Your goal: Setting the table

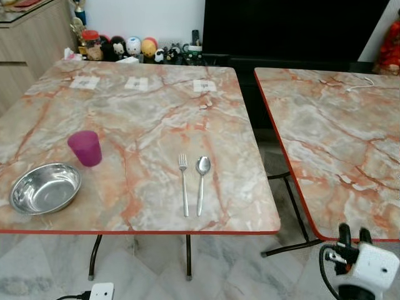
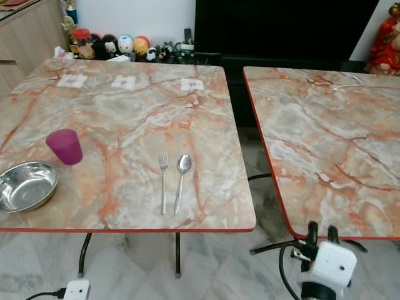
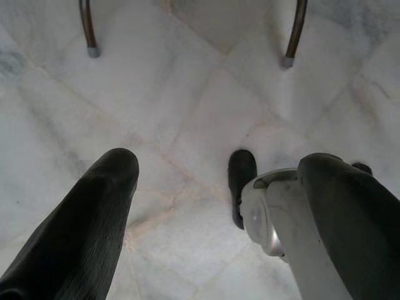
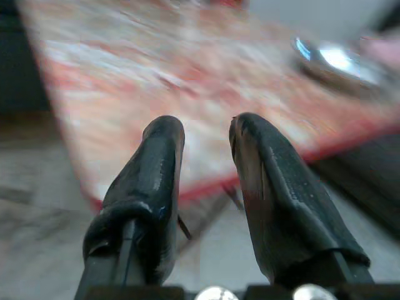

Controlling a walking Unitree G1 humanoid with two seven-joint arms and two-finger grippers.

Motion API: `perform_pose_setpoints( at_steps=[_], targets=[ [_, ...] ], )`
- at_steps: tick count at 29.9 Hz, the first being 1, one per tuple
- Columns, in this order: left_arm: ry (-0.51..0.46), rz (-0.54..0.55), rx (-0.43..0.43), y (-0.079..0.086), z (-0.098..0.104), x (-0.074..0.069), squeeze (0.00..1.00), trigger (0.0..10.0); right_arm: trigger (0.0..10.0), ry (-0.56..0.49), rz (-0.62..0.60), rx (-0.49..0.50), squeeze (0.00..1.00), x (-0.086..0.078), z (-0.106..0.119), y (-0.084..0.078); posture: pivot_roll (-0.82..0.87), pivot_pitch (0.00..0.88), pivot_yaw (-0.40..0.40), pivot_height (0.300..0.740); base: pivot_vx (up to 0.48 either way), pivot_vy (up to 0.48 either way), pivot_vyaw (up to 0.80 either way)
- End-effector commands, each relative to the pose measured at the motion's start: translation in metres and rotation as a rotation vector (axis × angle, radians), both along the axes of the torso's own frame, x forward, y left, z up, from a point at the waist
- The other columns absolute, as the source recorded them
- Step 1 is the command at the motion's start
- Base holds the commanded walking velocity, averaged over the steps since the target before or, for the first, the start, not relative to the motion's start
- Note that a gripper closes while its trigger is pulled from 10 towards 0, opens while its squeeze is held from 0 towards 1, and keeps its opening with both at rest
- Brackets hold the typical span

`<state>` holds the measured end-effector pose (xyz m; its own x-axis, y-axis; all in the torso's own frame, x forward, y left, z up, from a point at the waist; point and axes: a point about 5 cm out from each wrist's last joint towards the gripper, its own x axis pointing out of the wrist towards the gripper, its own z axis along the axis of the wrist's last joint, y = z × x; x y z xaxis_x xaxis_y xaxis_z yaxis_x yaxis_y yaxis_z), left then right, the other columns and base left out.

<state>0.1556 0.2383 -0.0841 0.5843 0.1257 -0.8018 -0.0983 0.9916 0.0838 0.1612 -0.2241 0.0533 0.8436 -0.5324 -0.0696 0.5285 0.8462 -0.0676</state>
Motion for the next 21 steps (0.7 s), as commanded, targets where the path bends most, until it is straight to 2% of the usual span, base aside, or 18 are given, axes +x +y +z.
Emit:
perform_pose_setpoints(
  at_steps=[1, 2, 4, 6, 7, 9, 10, 11, 13, 16, 21],
  targets=[
    [0.012, 0.004, -0.007, -0.002, -0.002, -0.004, 0.00, 10.0, 10.0, 0.053, -0.104, 0.074, 0.00, -0.008, -0.015, -0.009, 0.02, 0.029, -0.065, 0.740, 0.000, 0.000, 0.00],
    [0.012, 0.001, -0.007, -0.002, -0.002, -0.003, 0.00, 10.0, 10.0, 0.091, -0.160, 0.130, 0.00, -0.011, -0.027, -0.013, 0.02, 0.030, -0.067, 0.740, 0.000, 0.000, 0.00],
    [0.012, -0.001, -0.006, -0.003, -0.002, -0.003, 0.00, 10.0, 10.0, 0.113, -0.202, 0.154, 0.00, -0.014, -0.035, -0.017, 0.03, 0.028, -0.070, 0.740, 0.000, 0.000, 0.00],
    [0.009, 0.009, -0.005, -0.003, -0.002, -0.004, 0.00, 10.0, 10.0, 0.159, -0.311, 0.212, 0.00, -0.021, -0.051, -0.026, 0.03, 0.029, -0.075, 0.740, 0.000, 0.000, 0.00],
    [0.009, 0.009, -0.005, -0.003, -0.002, -0.004, 0.00, 10.0, 10.0, 0.159, -0.311, 0.212, 0.00, -0.021, -0.051, -0.026, 0.03, 0.029, -0.075, 0.740, 0.000, 0.000, 0.00],
    [0.011, 0.012, -0.004, -0.003, -0.003, -0.004, 0.00, 10.0, 10.0, 0.221, -0.339, 0.301, 0.00, -0.023, -0.070, -0.026, 0.03, 0.028, -0.074, 0.740, 0.000, 0.000, 0.00],
    [0.012, 0.012, -0.004, -0.003, -0.003, -0.004, 0.00, 10.0, 10.0, 0.239, -0.337, 0.304, 0.00, -0.023, -0.073, -0.026, 0.03, 0.028, -0.075, 0.740, 0.000, 0.000, 0.00],
    [0.013, 0.010, -0.004, -0.003, -0.003, -0.004, 0.00, 10.0, 10.0, 0.297, -0.320, 0.310, 0.00, -0.022, -0.082, -0.026, 0.04, 0.026, -0.074, 0.740, 0.000, 0.000, 0.00],
    [0.013, 0.012, -0.005, -0.003, -0.003, -0.004, 0.00, 10.0, 10.0, 0.331, -0.282, 0.363, 0.00, -0.018, -0.092, -0.024, 0.04, 0.026, -0.072, 0.740, 0.000, 0.000, 0.00],
    [0.013, 0.010, -0.005, -0.003, -0.003, -0.004, 0.00, 10.0, 10.0, 0.449, -0.174, 0.389, 0.00, -0.012, -0.108, -0.016, 0.04, 0.026, -0.072, 0.740, 0.000, 0.000, 0.00],
    [0.012, 0.008, -0.007, -0.004, -0.002, -0.003, 0.00, 10.0, 10.0, 0.588, 0.061, 0.447, 0.00, 0.001, -0.126, 0.002, 0.02, 0.023, -0.060, 0.740, 0.000, 0.000, 0.00]
  ],
)
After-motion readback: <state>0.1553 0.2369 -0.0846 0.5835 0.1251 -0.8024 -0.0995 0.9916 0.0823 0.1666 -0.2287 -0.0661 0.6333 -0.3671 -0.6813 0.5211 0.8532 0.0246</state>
